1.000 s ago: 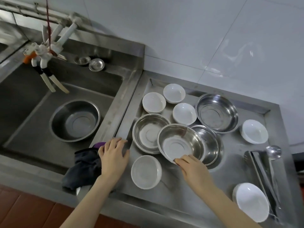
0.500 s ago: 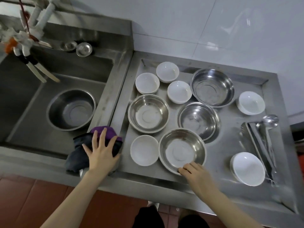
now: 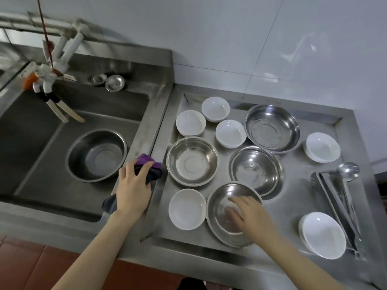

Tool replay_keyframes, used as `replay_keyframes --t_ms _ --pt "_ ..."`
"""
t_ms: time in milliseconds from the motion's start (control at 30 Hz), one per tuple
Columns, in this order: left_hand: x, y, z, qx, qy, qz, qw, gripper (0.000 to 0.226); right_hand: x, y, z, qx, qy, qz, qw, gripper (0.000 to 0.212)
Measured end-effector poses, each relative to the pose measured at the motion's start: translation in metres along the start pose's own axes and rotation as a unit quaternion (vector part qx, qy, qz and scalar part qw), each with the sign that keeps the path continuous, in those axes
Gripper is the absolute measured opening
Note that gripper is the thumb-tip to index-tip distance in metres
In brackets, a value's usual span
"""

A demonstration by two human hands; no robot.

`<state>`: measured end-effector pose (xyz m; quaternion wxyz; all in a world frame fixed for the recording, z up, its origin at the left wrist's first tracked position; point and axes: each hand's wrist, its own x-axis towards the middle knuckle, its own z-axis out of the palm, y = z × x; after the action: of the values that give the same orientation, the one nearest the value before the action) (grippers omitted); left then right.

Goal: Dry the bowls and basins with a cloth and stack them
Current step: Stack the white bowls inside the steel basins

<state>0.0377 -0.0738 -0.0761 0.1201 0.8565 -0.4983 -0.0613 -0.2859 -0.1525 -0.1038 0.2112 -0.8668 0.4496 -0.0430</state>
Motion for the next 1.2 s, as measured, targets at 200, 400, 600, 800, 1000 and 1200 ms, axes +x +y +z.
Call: replay_keyframes --t_ms 200,400,600,800,1000,1200 --pt "0.047 0.049 0.018 -0.007 -0.044 0.076 0.996 0.059 0.104 -0.014 -0.016 0.148 -0.043 0.162 0.975 0.053" --pt "0.082 0.088 0.072 0.008 -0.156 0.060 0.986 0.058 0.162 -0.014 0.004 0.188 -0.111 0.232 0.948 0.059" --pt "0.116 0.114 0.114 -0.077 -0.169 -0.020 0.982 0.057 0.179 -0.010 0.011 0.243 -0.078 0.228 0.940 0.046" --pt "0.118 0.125 0.131 -0.130 -0.236 0.118 0.956 0.048 0.185 -0.003 0.012 0.255 -0.038 0.247 0.934 0.029" --pt "0.121 0.098 0.111 -0.060 -0.356 0.218 0.907 0.043 0.183 0.000 0.005 0.330 -0.076 0.253 0.906 0.037" --pt "0.104 0.095 0.097 0.036 -0.354 0.250 0.900 0.046 0.190 -0.004 -0.006 0.242 -0.112 0.234 0.935 0.036"
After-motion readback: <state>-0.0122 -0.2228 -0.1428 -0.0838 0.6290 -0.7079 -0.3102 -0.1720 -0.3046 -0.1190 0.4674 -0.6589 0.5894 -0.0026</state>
